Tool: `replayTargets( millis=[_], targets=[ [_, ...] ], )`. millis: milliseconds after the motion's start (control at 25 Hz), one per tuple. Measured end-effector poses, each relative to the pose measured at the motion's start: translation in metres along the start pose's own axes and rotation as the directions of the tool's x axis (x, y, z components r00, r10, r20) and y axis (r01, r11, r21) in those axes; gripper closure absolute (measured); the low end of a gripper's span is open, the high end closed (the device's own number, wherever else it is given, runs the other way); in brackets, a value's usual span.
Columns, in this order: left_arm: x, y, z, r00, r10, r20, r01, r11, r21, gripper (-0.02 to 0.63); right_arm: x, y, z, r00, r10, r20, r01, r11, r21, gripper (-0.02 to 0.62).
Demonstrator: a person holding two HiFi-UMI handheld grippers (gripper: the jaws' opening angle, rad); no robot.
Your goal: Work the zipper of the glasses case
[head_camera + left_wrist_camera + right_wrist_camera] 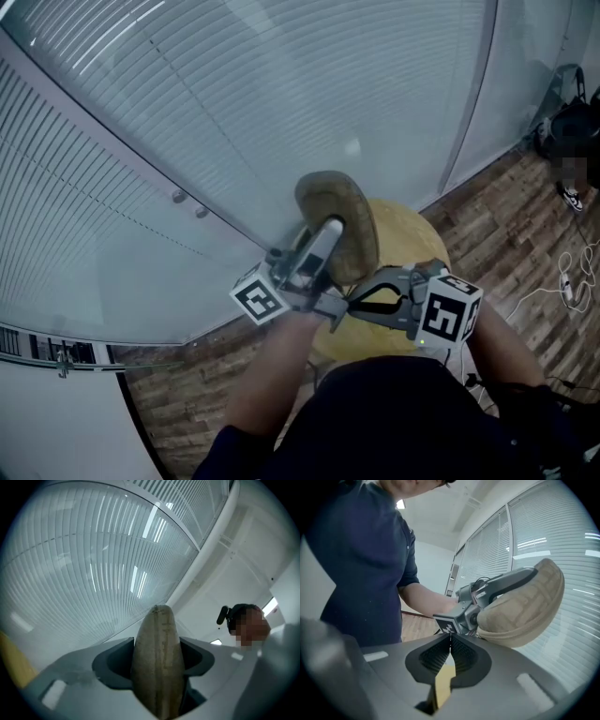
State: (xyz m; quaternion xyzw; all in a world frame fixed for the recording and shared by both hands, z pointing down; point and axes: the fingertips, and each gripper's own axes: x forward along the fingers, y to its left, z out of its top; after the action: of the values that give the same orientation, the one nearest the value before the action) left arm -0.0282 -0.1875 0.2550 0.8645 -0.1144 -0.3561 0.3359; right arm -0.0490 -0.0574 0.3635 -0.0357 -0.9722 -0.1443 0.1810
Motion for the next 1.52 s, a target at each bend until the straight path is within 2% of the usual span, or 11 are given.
replayTargets(
  millis=[80, 200, 320, 360, 520, 680, 880, 1040, 1240, 1400, 1520],
  targets=[
    [-0.004, 0.003, -0.012, 0.999, 0.027, -0.038, -0.024, 0.998, 0.059, 0.316, 0.0, 0.007, -0.008, 1.0, -0.002, 0.016, 0.001, 1.0, 0.029, 0.583],
    [-0.016, 0.015, -0.011, 0.996, 0.093, -0.017, -0.09, 0.99, 0.107, 0.314, -0.001, 0.011, -0.027, 0.999, -0.022, 0.039, 0.014, 0.984, 0.175, 0.571],
    [-0.024, 0.03, 0.0, 0.986, 0.164, 0.007, -0.164, 0.98, 0.112, 0.314, 0.005, 0.016, -0.047, 1.0, 0.009, -0.003, -0.008, 0.96, 0.28, 0.37],
    [-0.026, 0.032, -0.001, 0.983, 0.183, -0.009, -0.18, 0.974, 0.139, 0.314, 0.006, 0.019, -0.053, 1.0, 0.011, -0.014, -0.006, 0.956, 0.293, 0.36],
    [-0.04, 0.041, -0.02, 0.955, 0.273, -0.118, -0.225, 0.922, 0.315, 0.313, -0.003, 0.021, -0.072, 0.999, -0.036, -0.007, 0.037, 0.937, 0.348, 0.36],
    [-0.061, 0.063, -0.03, 0.905, 0.402, -0.141, -0.317, 0.856, 0.41, 0.313, -0.032, -0.002, -0.105, 0.982, -0.18, -0.062, 0.188, 0.858, 0.478, 0.36],
    [-0.091, 0.079, -0.047, 0.854, 0.477, -0.206, -0.309, 0.785, 0.537, 0.313, -0.072, -0.034, -0.132, 0.9, -0.426, -0.088, 0.398, 0.725, 0.563, 0.369],
    [-0.117, 0.091, -0.051, 0.801, 0.556, -0.224, -0.322, 0.714, 0.621, 0.313, -0.093, -0.045, -0.139, 0.844, -0.526, -0.111, 0.483, 0.652, 0.585, 0.423],
    [-0.136, 0.095, -0.035, 0.791, 0.591, -0.159, -0.391, 0.688, 0.612, 0.313, -0.11, -0.051, -0.155, 0.784, -0.614, -0.091, 0.519, 0.568, 0.639, 0.483],
    [-0.145, 0.101, -0.032, 0.77, 0.618, -0.158, -0.387, 0.649, 0.654, 0.313, -0.117, -0.05, -0.161, 0.751, -0.656, -0.076, 0.544, 0.551, 0.633, 0.579],
    [-0.149, 0.102, -0.033, 0.773, 0.622, -0.127, -0.388, 0.62, 0.682, 0.313, -0.13, -0.053, -0.166, 0.679, -0.729, -0.087, 0.642, 0.532, 0.551, 0.588]
  ],
)
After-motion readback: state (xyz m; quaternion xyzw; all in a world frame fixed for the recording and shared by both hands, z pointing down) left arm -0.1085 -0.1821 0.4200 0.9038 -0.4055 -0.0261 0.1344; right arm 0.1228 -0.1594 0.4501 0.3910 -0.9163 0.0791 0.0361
